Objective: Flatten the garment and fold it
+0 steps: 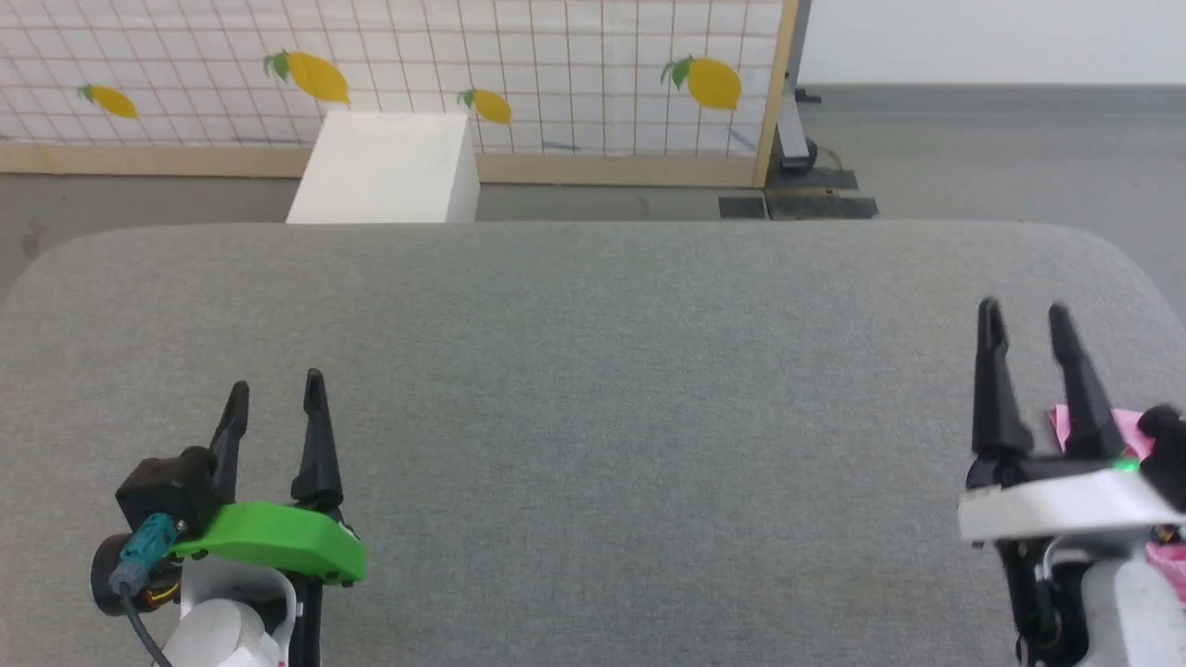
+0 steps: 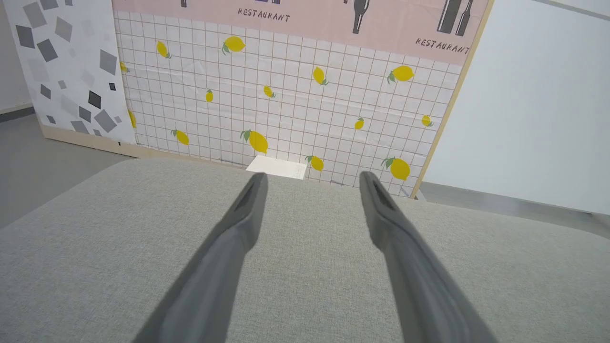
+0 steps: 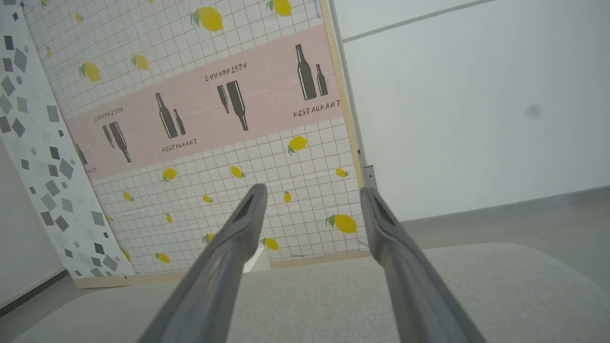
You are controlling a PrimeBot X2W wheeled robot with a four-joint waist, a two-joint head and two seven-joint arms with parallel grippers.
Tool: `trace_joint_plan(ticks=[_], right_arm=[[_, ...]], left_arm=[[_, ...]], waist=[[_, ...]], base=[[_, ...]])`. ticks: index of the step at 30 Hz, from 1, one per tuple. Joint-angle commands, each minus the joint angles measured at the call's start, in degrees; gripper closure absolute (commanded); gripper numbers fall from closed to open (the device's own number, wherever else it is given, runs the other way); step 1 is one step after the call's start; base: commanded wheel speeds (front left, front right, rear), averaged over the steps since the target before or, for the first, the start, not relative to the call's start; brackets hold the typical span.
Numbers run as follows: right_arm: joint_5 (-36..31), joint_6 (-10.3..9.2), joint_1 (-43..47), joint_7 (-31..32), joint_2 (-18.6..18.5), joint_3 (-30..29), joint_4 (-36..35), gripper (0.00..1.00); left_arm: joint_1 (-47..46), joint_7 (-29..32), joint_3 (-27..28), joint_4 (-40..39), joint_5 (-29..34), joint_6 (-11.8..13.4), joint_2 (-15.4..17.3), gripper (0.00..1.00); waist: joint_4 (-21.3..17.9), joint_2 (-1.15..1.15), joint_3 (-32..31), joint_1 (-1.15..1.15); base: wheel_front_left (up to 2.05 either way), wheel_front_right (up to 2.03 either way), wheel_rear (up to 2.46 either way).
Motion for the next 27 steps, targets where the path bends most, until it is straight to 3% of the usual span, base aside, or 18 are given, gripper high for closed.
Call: trace_joint_plan(ticks=[1,9,27], right_arm=[[0.66,-0.08,1.38,-0.78,0.03,0.32,0.85,0.0],[0.0,-0.08,5.84,-2.2,0.03,0.78,3.76,0.0],[-4.18,-0.08,10.11,-2.35,0.04,5.03,5.9,0.0]], left_arm=[[0.19,-0.33,-0.29,0.23,-0.23,-0.73,0.22,0.0],[2.13,-1.06,-1.47,0.64,0.4,-3.24,0.87,0.0],[4.81,-1.6,-3.69,6.05,1.16,-3.78,-2.34,0.0]], waist=[[0.97,0.41,-1.26,0.01],[1.68,0.41,-2.83,0.01],[1.33,0.41,-2.89,0.01]], base=[[0.0,0.0,0.0],[0.0,0.0,0.0],[0.0,0.0,0.0]])
